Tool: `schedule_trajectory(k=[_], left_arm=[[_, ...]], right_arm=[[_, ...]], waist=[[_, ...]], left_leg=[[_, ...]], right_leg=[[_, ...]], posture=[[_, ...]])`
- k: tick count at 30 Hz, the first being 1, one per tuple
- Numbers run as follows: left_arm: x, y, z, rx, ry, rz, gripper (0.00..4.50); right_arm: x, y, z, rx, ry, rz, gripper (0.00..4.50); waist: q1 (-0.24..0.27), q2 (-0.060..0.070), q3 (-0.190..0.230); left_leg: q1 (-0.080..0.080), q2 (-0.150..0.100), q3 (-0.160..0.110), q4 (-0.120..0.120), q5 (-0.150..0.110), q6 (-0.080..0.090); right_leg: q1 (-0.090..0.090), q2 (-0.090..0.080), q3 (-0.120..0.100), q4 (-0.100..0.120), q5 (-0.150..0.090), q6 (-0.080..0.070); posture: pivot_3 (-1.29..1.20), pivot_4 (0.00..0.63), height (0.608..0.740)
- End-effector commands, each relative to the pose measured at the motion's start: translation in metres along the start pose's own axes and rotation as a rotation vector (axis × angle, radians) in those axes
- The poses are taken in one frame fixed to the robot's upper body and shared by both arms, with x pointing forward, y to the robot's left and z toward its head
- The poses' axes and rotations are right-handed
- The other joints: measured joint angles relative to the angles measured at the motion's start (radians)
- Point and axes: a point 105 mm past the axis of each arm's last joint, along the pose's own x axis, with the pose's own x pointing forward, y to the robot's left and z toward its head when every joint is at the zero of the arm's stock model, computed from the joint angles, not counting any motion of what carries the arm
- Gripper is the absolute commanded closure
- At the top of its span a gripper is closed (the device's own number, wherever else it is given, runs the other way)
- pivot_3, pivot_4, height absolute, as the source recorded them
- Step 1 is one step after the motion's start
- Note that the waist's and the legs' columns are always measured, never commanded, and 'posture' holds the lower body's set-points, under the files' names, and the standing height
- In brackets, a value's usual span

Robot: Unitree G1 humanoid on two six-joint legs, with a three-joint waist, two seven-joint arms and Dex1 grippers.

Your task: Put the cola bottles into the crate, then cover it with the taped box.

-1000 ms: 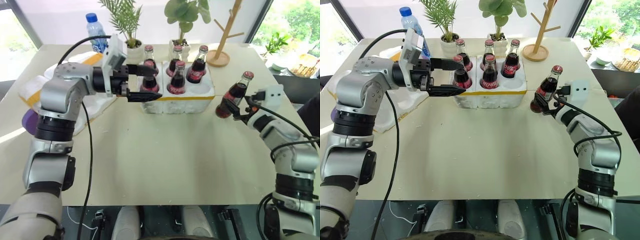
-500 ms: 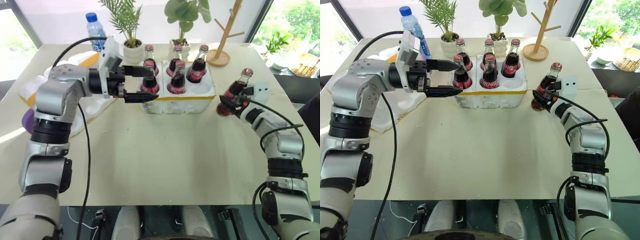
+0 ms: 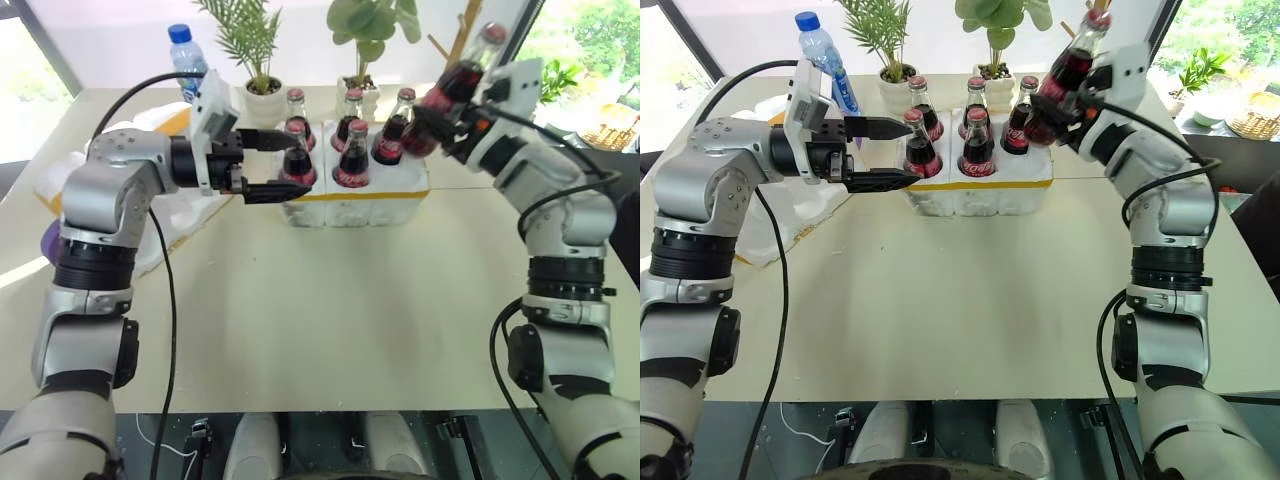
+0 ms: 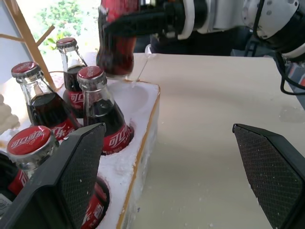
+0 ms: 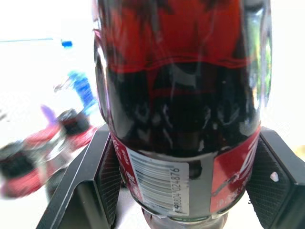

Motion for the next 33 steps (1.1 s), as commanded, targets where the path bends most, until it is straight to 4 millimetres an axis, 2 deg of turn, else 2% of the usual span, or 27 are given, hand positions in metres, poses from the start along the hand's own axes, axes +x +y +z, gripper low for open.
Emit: schedule_trajectory(k=[1,5,9,13,15,17,21,24,29,33], left_arm=[[-0.008,0.000,0.014,0.038,-0.033,0.025,0.00],[-0.010,0.000,0.013,0.035,-0.027,0.037,0.00],[-0.013,0.001,0.013,0.036,-0.021,0.045,0.00],[-0.016,0.000,0.013,0.038,-0.015,0.049,0.00],[-0.020,-0.002,0.014,0.038,-0.007,0.044,0.00],[-0.025,-0.006,0.016,0.036,0.002,0.039,0.00],[-0.041,-0.013,0.023,0.028,0.015,0.055,0.00],[-0.060,-0.015,0.035,0.022,0.020,0.108,0.00],[-0.111,-0.023,0.061,0.005,0.045,0.226,0.00],[-0.153,-0.035,0.069,-0.006,0.128,0.358,0.00]], right_arm=[[-0.002,0.017,0.013,-0.016,-0.057,0.063,1.71],[0.004,0.029,-0.016,-0.024,0.038,0.107,1.71],[0.012,0.013,-0.040,-0.041,0.128,0.017,1.71],[0.018,0.004,-0.052,-0.029,0.166,-0.022,1.71],[0.019,-0.001,-0.056,-0.020,0.183,-0.030,0.68],[0.017,-0.001,-0.055,-0.027,0.189,-0.016,0.02],[0.001,0.010,-0.038,-0.040,0.175,0.111,0.02],[-0.021,0.019,-0.013,-0.057,0.151,0.238,0.02],[-0.056,0.026,0.044,-0.058,0.097,0.387,0.02],[-0.071,0.029,0.069,-0.067,0.080,0.449,0.02]], waist=[[0.000,0.000,0.000],[-0.004,0.000,0.000],[-0.010,0.000,0.000],[-0.010,0.000,0.000],[-0.011,0.000,0.000],[-0.011,0.000,0.000],[-0.007,0.000,0.000],[-0.003,0.000,0.000],[-0.010,0.000,0.000],[-0.012,0.000,0.000]], left_leg=[[0.000,0.000,0.000,0.000,0.000,0.000],[0.000,0.000,0.000,0.000,0.000,0.000],[0.000,0.000,0.000,0.000,0.000,0.000],[0.000,0.000,0.000,0.000,0.000,0.000],[0.001,0.000,0.001,0.001,0.000,0.000],[0.002,0.000,0.001,0.001,0.000,0.000],[0.002,0.000,0.000,0.001,0.000,0.000],[0.001,0.000,-0.001,0.000,0.000,0.000],[0.001,0.000,-0.001,0.000,-0.002,0.003],[0.002,0.001,-0.001,-0.001,-0.003,0.006]], right_leg=[[0.000,0.000,0.000,0.000,0.000,0.000],[0.000,-0.001,0.000,-0.001,0.000,0.000],[0.000,0.000,0.000,-0.001,0.000,0.000],[0.000,0.000,0.000,0.000,0.000,0.000],[0.001,0.000,0.001,0.000,0.000,0.000],[0.001,0.000,0.001,0.000,0.000,0.000],[0.001,0.000,0.002,0.002,0.000,0.000],[0.000,0.000,0.001,0.001,0.000,0.000],[0.000,0.000,0.001,-0.001,0.000,0.000],[0.001,0.001,0.002,-0.001,0.000,0.000]], posture=[[0.00,0.150,0.740],[0.00,0.150,0.740],[0.00,0.150,0.740],[0.00,0.150,0.740],[0.00,0.150,0.740],[0.00,0.150,0.740],[0.00,0.150,0.740],[0.00,0.150,0.740],[0.00,0.150,0.740],[0.00,0.150,0.740]])
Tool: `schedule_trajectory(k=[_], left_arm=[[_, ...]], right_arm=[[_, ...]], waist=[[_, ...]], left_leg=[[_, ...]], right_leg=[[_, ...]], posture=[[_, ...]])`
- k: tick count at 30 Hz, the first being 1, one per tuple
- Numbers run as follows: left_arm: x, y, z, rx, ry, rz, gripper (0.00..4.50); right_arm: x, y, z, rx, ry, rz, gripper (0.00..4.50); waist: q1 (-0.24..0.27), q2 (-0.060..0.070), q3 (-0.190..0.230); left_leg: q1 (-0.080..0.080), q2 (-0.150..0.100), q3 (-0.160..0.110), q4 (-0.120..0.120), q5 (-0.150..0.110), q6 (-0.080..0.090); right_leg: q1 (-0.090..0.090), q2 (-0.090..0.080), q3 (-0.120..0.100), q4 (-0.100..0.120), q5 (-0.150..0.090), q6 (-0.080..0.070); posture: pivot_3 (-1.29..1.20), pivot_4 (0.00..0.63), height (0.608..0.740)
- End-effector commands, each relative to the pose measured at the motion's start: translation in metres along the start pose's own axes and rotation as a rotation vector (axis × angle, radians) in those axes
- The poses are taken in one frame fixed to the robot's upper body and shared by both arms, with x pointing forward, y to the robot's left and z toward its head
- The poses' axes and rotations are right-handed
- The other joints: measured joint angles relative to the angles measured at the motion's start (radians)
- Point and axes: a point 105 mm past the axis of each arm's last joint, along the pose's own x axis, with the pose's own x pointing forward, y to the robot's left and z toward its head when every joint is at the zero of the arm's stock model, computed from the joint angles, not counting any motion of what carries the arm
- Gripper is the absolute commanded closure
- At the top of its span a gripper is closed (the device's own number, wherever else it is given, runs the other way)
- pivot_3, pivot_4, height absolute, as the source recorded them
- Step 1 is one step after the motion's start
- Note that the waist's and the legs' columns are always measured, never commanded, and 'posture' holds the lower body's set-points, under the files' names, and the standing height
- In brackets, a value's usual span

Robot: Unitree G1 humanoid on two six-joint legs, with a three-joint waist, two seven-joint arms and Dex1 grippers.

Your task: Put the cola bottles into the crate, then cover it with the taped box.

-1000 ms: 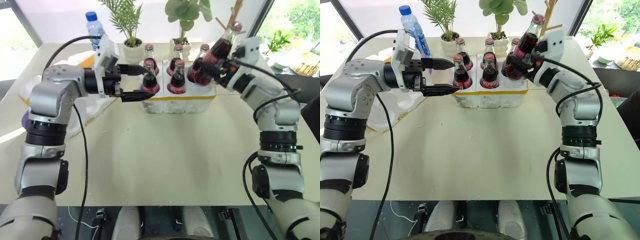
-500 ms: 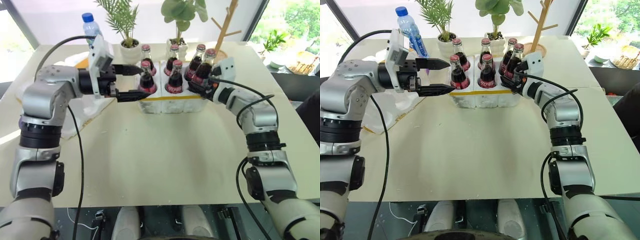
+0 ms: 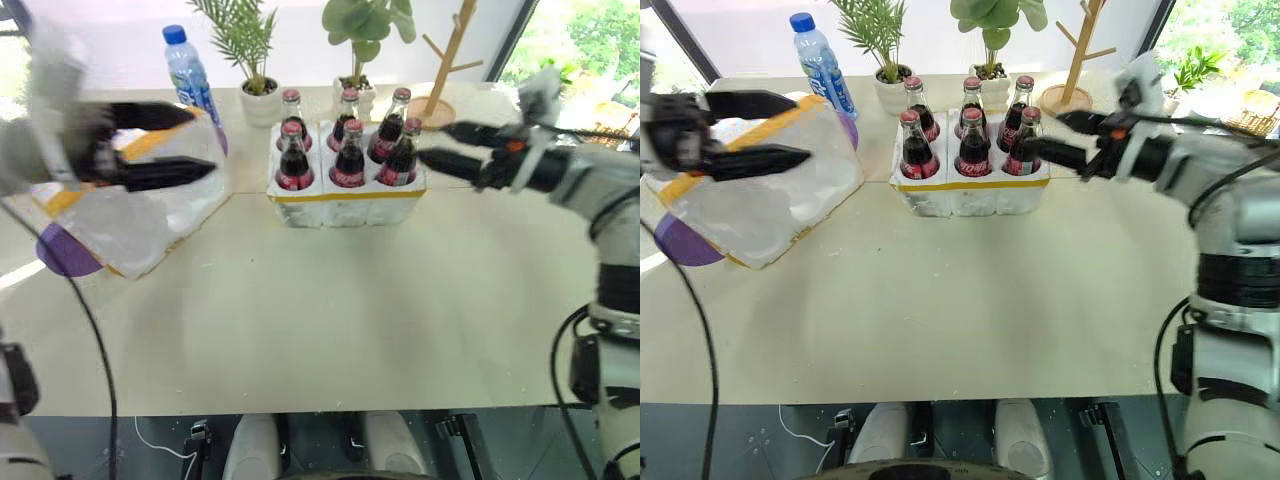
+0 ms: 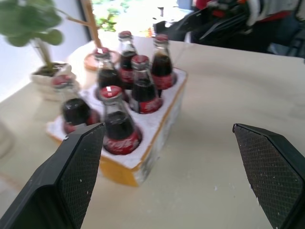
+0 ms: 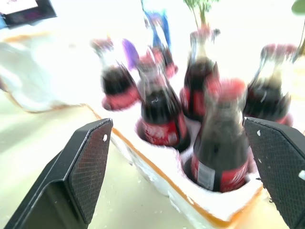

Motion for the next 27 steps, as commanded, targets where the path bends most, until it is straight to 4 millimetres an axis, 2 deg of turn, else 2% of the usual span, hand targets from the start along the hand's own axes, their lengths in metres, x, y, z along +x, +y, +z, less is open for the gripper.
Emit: schedule_trajectory(k=[1,3,7,9,13,15,19,22,27], left_arm=[[-0.039,-0.003,0.008,0.027,0.040,0.118,0.00],[-0.055,-0.003,-0.002,0.010,0.092,0.182,0.00],[-0.104,-0.012,-0.056,0.009,0.404,0.281,0.00],[-0.123,-0.008,-0.075,0.012,0.505,0.338,0.00],[-0.154,-0.003,-0.100,-0.044,0.625,0.384,0.00],[-0.161,0.000,-0.108,-0.056,0.669,0.379,0.00],[-0.166,0.015,-0.132,-0.034,0.794,0.376,0.00],[-0.156,0.028,-0.141,-0.030,0.796,0.392,0.00],[-0.137,0.039,-0.158,-0.059,0.806,0.342,0.00]], right_arm=[[-0.011,0.018,0.029,-0.054,-0.045,0.104,0.02],[-0.013,0.024,0.031,-0.085,-0.030,0.141,0.02],[-0.013,0.047,0.029,-0.125,0.004,0.281,0.02],[-0.011,0.053,0.031,-0.161,-0.010,0.321,0.02],[-0.002,0.045,0.030,-0.149,-0.023,0.295,0.02],[0.001,0.043,0.030,-0.151,-0.024,0.292,0.02],[0.000,0.051,0.035,-0.173,-0.037,0.345,0.02],[-0.003,0.055,0.044,-0.183,-0.056,0.366,0.02],[-0.010,0.066,0.054,-0.169,-0.078,0.417,0.02]], waist=[[-0.001,0.000,0.000],[0.003,0.000,0.000],[0.001,0.001,0.000],[0.002,-0.001,0.000],[0.007,0.000,0.000],[0.009,-0.001,0.000],[0.009,-0.001,0.000],[0.007,-0.001,0.000],[0.007,-0.001,0.000]], left_leg=[[0.000,0.000,0.000,0.000,0.000,0.000],[0.001,0.000,0.000,0.000,0.000,0.000],[0.001,0.000,0.002,-0.001,0.000,0.000],[-0.001,0.001,0.004,-0.001,0.000,0.000],[0.000,0.001,0.005,-0.001,0.000,0.000],[-0.001,0.000,0.006,-0.001,0.000,0.000],[-0.001,-0.001,0.007,-0.001,-0.001,0.000],[-0.002,-0.001,0.007,-0.001,-0.001,0.000],[-0.003,-0.001,0.009,-0.001,-0.001,0.001]], right_leg=[[0.000,0.000,0.000,0.000,0.000,0.000],[0.000,0.000,0.001,0.000,0.000,0.000],[-0.001,-0.001,0.001,0.000,0.000,0.000],[-0.002,0.000,0.000,0.000,0.000,-0.001],[-0.002,-0.001,0.000,0.000,0.000,-0.002],[-0.002,-0.004,0.000,0.000,-0.001,-0.004],[-0.003,-0.007,0.000,-0.001,-0.001,-0.004],[-0.004,-0.006,-0.001,0.000,0.000,-0.002],[-0.006,-0.005,0.000,0.002,0.000,-0.001]], posture=[[0.00,0.150,0.740],[0.00,0.150,0.740],[0.00,0.150,0.740],[0.00,0.150,0.740],[0.00,0.150,0.740],[0.00,0.150,0.740],[0.00,0.150,0.740],[0.00,0.150,0.740],[0.00,0.150,0.740]])
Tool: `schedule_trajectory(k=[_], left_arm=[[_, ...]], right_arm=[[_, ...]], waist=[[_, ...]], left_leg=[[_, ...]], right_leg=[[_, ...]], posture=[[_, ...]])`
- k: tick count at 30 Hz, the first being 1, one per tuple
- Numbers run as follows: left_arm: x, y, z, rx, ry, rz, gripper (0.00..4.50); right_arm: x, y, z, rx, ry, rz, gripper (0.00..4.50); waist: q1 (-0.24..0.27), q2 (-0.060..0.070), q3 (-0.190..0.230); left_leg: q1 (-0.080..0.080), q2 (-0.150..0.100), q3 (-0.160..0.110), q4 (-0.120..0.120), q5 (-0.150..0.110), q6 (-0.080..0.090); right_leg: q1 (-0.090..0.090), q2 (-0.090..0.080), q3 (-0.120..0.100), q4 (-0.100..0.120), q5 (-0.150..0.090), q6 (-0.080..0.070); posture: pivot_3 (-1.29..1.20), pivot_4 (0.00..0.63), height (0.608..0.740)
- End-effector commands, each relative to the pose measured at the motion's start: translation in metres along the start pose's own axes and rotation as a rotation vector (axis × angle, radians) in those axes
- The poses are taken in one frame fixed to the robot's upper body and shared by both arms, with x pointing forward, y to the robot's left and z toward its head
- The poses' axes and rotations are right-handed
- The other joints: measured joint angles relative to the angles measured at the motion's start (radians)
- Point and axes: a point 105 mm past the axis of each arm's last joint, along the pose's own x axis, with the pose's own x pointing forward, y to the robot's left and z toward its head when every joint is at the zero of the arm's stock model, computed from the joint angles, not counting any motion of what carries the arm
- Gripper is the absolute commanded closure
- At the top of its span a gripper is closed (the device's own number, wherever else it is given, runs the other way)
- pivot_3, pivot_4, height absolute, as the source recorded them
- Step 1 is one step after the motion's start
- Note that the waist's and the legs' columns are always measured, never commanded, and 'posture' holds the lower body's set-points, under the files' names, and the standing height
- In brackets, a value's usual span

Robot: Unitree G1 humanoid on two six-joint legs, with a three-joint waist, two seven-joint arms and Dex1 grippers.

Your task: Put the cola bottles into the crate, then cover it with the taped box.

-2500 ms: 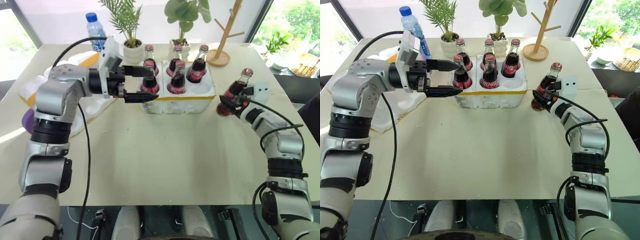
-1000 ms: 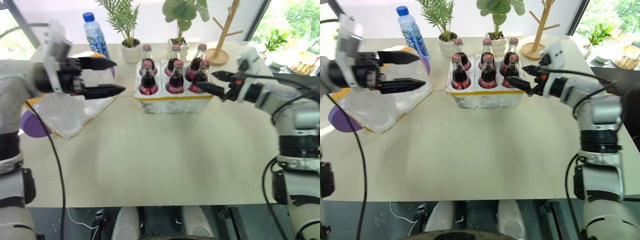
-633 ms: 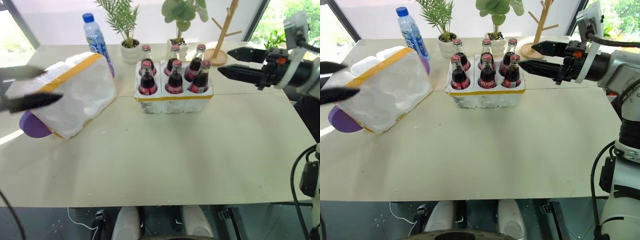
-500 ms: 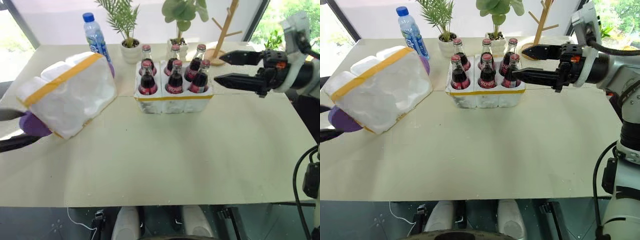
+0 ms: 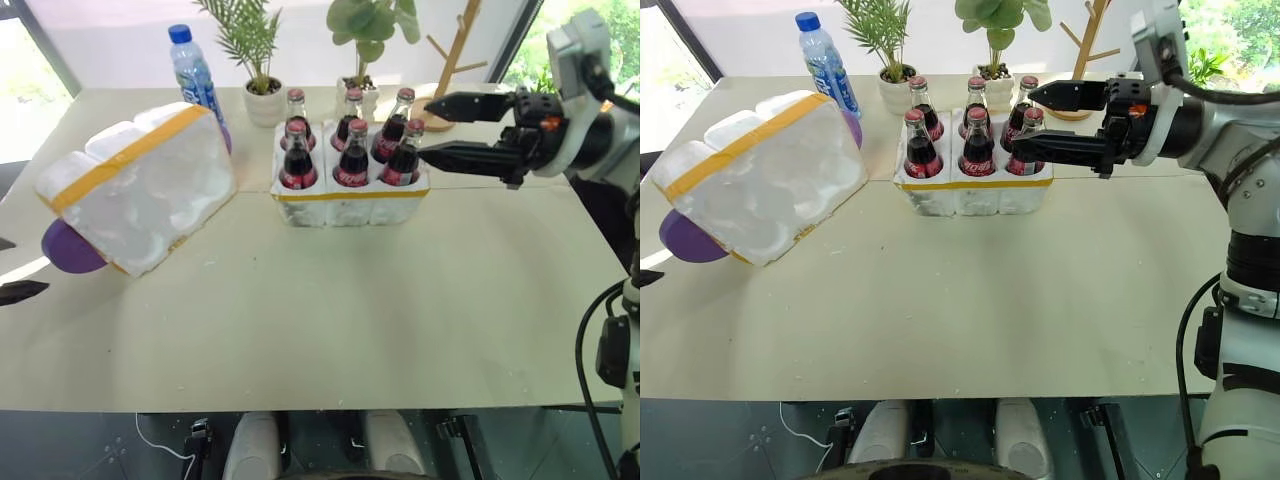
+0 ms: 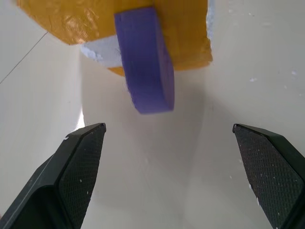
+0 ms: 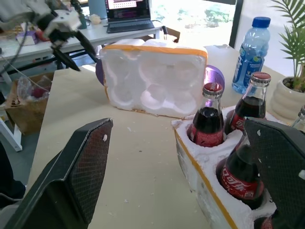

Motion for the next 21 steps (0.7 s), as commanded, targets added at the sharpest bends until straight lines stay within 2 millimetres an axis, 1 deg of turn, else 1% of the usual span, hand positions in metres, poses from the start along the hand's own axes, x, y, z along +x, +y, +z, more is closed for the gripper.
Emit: schedule_trajectory(k=[1,3,5,9,11,14,15,16,19,20,21], left_arm=[[0.009,0.006,-0.001,0.031,0.047,-0.006,0.00],[0.021,0.008,0.003,0.044,0.054,-0.022,0.00],[0.028,0.011,0.008,0.046,0.050,-0.026,0.00],[0.043,0.015,0.024,0.046,0.018,-0.050,0.00],[0.049,0.016,0.028,0.047,0.013,-0.061,0.00],[0.057,0.018,0.032,0.054,0.009,-0.071,0.83],[0.059,0.018,0.032,0.054,0.008,-0.082,1.34],[0.060,0.018,0.033,0.056,0.008,-0.087,1.75],[0.063,0.020,0.035,0.058,0.004,-0.081,3.43],[0.063,0.021,0.035,0.061,0.003,-0.075,3.84],[0.063,0.022,0.036,0.063,0.001,-0.070,4.11]], right_arm=[[-0.007,0.014,0.024,-0.092,-0.041,0.028,0.02],[-0.009,0.018,0.024,-0.104,-0.038,0.025,0.02],[-0.010,0.022,0.023,-0.102,-0.037,0.031,0.02],[-0.011,0.030,0.014,-0.106,-0.001,0.047,0.02],[-0.010,0.034,0.012,-0.105,0.002,0.055,0.02],[-0.010,0.038,0.011,-0.104,0.000,0.056,0.00],[-0.009,0.039,0.010,-0.102,0.000,0.054,0.00],[-0.009,0.039,0.009,-0.095,0.000,0.049,0.00],[-0.011,0.040,0.006,-0.064,0.009,0.038,0.00],[-0.011,0.041,0.005,-0.052,0.009,0.040,0.00],[-0.012,0.042,0.005,-0.049,0.011,0.041,0.00]], waist=[[0.000,0.000,0.000],[0.000,0.000,0.000],[0.002,0.000,0.000],[0.002,-0.001,0.000],[0.003,-0.001,0.000],[0.003,-0.001,0.000],[0.001,-0.001,-0.001],[0.000,-0.001,-0.001],[0.000,-0.001,-0.001],[0.001,-0.001,-0.001],[0.001,-0.001,-0.001]], left_leg=[[0.000,0.000,0.000,0.000,0.000,0.000],[0.000,0.000,0.001,0.000,0.000,0.000],[-0.001,0.000,0.001,0.000,0.000,0.000],[-0.001,0.000,0.001,0.001,0.000,0.000],[-0.001,0.000,0.001,0.001,0.000,0.000],[-0.001,0.000,0.001,0.002,0.000,0.000],[-0.001,0.000,0.001,0.002,0.000,0.000],[-0.001,0.000,0.001,0.002,0.000,0.000],[-0.001,0.000,0.001,0.002,0.000,0.000],[-0.001,0.000,0.001,0.002,0.000,0.000],[-0.001,0.000,0.001,0.002,0.000,0.000]], right_leg=[[0.000,0.000,0.000,0.000,0.000,0.000],[-0.001,0.001,0.000,0.001,0.000,0.000],[-0.002,0.002,0.000,0.001,0.000,0.000],[-0.002,0.001,0.001,0.002,0.000,0.000],[-0.002,0.001,0.001,0.002,0.000,0.000],[-0.002,0.001,0.001,0.003,0.000,0.000],[-0.002,0.001,0.001,0.003,0.000,0.000],[-0.002,0.001,0.001,0.003,0.000,0.000],[-0.002,0.001,0.001,0.003,0.000,0.000],[-0.002,0.001,0.001,0.003,0.000,0.000],[-0.002,0.001,0.001,0.003,0.000,0.000]], posture=[[0.00,0.150,0.740],[0.00,0.150,0.740],[0.00,0.150,0.740],[0.00,0.150,0.740],[0.00,0.150,0.740],[0.00,0.150,0.740],[0.00,0.150,0.740],[0.00,0.150,0.740],[0.00,0.150,0.740],[0.00,0.150,0.740],[0.00,0.150,0.740]])
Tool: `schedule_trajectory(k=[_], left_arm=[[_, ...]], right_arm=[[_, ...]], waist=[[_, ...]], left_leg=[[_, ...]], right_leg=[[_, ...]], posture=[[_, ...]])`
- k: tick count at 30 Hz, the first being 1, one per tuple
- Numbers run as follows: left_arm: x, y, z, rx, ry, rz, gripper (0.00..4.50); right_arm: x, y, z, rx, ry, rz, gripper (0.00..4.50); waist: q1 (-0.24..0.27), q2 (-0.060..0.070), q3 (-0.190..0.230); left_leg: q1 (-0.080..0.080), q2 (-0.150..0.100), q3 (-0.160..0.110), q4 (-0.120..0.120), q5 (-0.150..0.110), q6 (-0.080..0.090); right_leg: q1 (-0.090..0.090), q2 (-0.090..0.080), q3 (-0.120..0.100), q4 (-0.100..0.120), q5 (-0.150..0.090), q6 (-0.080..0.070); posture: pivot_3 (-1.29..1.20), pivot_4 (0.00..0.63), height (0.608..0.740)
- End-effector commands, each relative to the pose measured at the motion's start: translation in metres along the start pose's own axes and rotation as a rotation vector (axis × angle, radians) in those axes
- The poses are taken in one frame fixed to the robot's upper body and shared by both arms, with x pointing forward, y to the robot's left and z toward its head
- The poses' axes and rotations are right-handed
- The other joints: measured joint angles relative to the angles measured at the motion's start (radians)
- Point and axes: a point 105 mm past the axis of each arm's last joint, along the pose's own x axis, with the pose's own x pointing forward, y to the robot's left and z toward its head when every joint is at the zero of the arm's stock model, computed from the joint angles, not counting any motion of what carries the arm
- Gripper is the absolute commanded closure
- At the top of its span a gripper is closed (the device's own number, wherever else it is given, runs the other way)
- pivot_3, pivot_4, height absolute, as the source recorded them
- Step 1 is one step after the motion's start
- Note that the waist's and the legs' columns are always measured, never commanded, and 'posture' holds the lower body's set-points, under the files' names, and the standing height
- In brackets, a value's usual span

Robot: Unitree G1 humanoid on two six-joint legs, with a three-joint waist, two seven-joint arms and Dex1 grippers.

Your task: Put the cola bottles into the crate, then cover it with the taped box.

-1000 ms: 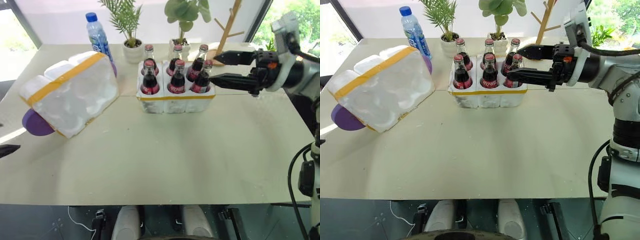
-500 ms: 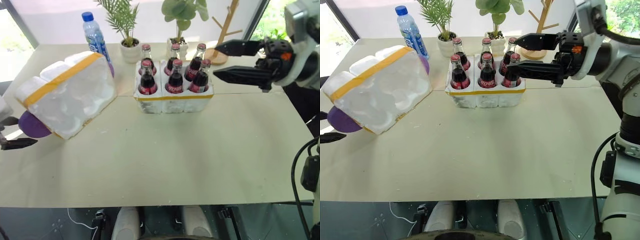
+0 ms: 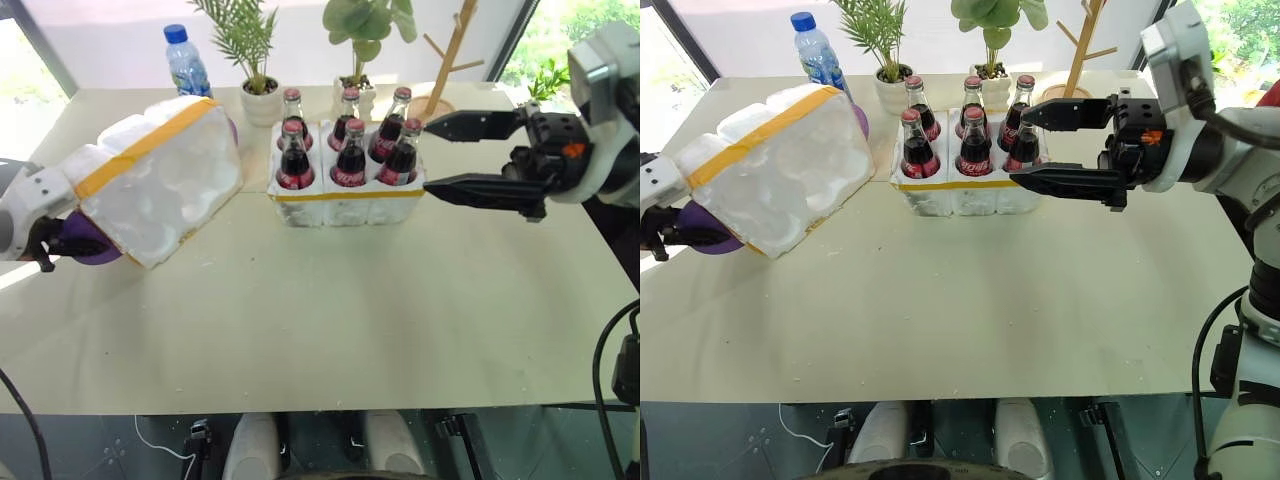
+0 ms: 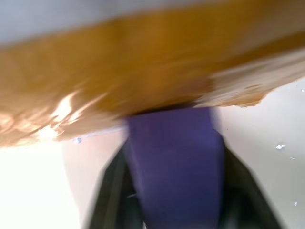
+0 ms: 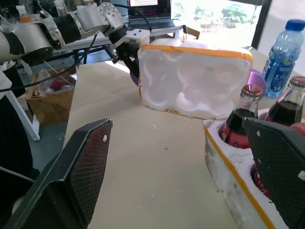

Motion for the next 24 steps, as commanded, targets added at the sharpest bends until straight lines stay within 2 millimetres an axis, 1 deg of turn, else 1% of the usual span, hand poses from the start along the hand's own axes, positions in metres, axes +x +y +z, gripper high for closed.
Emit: schedule_trajectory(k=[1,4,7,9,11,13,15,19,21,24], left_arm=[[-0.006,0.008,0.005,0.035,-0.002,0.041,4.11],[-0.008,0.012,0.008,0.050,-0.010,0.072,4.11],[-0.013,0.023,0.019,0.072,-0.053,0.163,4.11],[-0.015,0.031,0.031,0.071,-0.097,0.228,4.11],[-0.018,0.038,0.048,0.086,-0.153,0.294,4.11],[-0.021,0.045,0.068,0.104,-0.215,0.373,4.11],[-0.026,0.050,0.095,0.146,-0.296,0.449,4.11],[-0.043,0.056,0.152,0.294,-0.454,0.623,4.11],[-0.049,0.056,0.182,0.398,-0.512,0.714,4.11],[-0.050,0.045,0.227,0.541,-0.620,0.797,4.11]], right_arm=[[-0.008,0.007,0.012,-0.049,-0.011,-0.018,0.00],[-0.010,0.002,0.009,-0.070,0.011,-0.060,0.00],[-0.013,-0.001,0.006,-0.065,0.027,-0.082,0.00],[-0.016,-0.002,0.004,-0.057,0.035,-0.097,0.00],[-0.019,-0.003,0.003,-0.009,0.025,-0.102,0.00],[-0.021,-0.002,0.002,-0.003,0.025,-0.109,0.00],[-0.022,-0.005,-0.001,-0.026,0.039,-0.145,0.00],[-0.024,-0.005,-0.003,-0.018,0.035,-0.162,0.00],[-0.025,-0.005,-0.004,-0.014,0.029,-0.169,0.00],[-0.024,-0.005,-0.005,-0.011,0.021,-0.180,0.00]], waist=[[0.001,0.000,0.000],[0.002,0.000,0.000],[0.001,0.000,0.000],[0.002,-0.001,0.000],[0.004,-0.001,0.000],[0.006,-0.002,-0.001],[0.007,-0.003,-0.001],[0.007,-0.003,0.000],[0.007,-0.004,0.000],[0.008,-0.004,0.000]], left_leg=[[0.000,0.000,0.000,0.000,0.000,0.000],[0.000,0.000,0.000,0.000,0.000,0.000],[0.000,0.000,0.000,0.000,0.000,0.000],[0.000,0.000,0.000,0.000,0.000,0.000],[0.000,0.000,0.000,0.000,0.000,0.000],[0.000,0.000,-0.001,0.001,0.000,0.000],[0.000,0.000,-0.001,0.001,0.000,0.000],[0.000,-0.001,-0.001,0.001,0.000,0.000],[0.000,-0.001,-0.001,0.001,0.000,0.000],[0.000,-0.001,-0.001,0.001,0.000,0.000]], right_leg=[[0.000,0.000,0.000,0.000,0.000,0.000],[0.000,0.000,0.000,0.000,0.000,0.000],[0.000,0.000,0.000,0.000,0.000,0.000],[0.000,0.000,0.000,0.000,0.000,0.000],[0.000,0.000,0.000,0.000,0.000,0.000],[0.001,0.000,0.000,0.000,0.000,0.000],[0.001,0.000,0.000,0.000,0.000,0.000],[0.001,0.000,0.000,0.000,0.000,0.000],[0.001,0.000,0.000,0.000,0.000,0.000],[0.001,0.000,0.000,0.000,0.000,0.000]], posture=[[0.00,0.150,0.740],[0.00,0.150,0.740],[0.00,0.150,0.740],[0.00,0.150,0.740],[0.00,0.150,0.740],[0.00,0.150,0.740],[0.00,0.150,0.740],[0.00,0.150,0.740],[0.00,0.150,0.740],[0.00,0.150,0.740]])
